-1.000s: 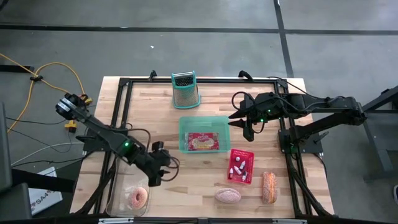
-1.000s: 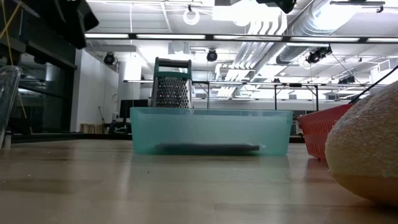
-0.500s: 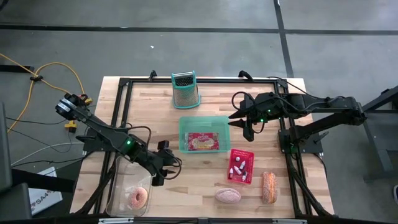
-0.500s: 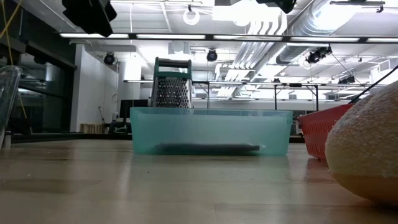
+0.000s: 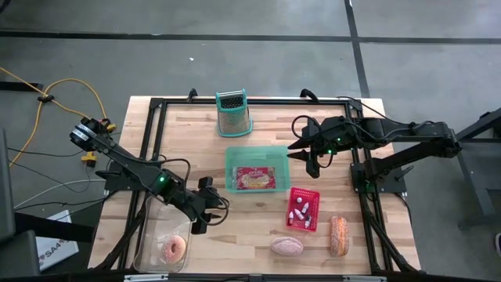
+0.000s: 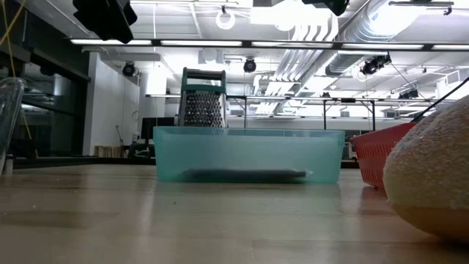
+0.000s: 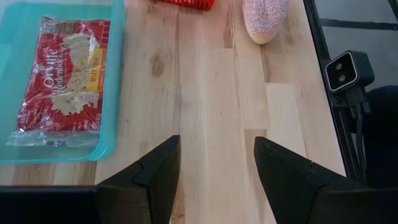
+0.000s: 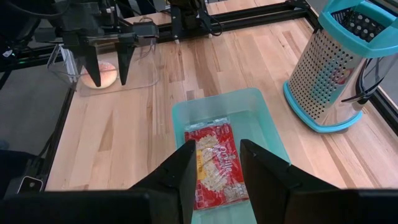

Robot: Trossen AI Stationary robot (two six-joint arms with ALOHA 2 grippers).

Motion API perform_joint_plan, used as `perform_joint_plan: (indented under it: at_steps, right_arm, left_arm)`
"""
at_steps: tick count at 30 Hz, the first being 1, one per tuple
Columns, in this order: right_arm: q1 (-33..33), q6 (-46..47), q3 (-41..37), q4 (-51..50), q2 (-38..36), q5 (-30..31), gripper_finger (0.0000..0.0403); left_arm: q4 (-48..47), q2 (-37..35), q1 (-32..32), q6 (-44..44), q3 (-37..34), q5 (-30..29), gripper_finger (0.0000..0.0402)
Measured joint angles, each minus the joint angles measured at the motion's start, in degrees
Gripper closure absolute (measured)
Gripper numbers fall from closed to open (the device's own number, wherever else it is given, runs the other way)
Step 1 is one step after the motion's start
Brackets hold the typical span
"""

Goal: Pick & Place Food Item
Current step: Put the left bread into the transparent bin

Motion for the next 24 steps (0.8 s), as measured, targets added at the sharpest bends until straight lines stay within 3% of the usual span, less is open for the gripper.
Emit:
perform_joint_plan:
  at_steps: [24]
  right_arm:
    - [0.11, 0.01, 0.0, 1.75, 0.02, 0.04, 0.0291]
  left_arm:
    - [-0.01, 0.0, 0.0, -0.11, 0.0, 0.0, 0.0204]
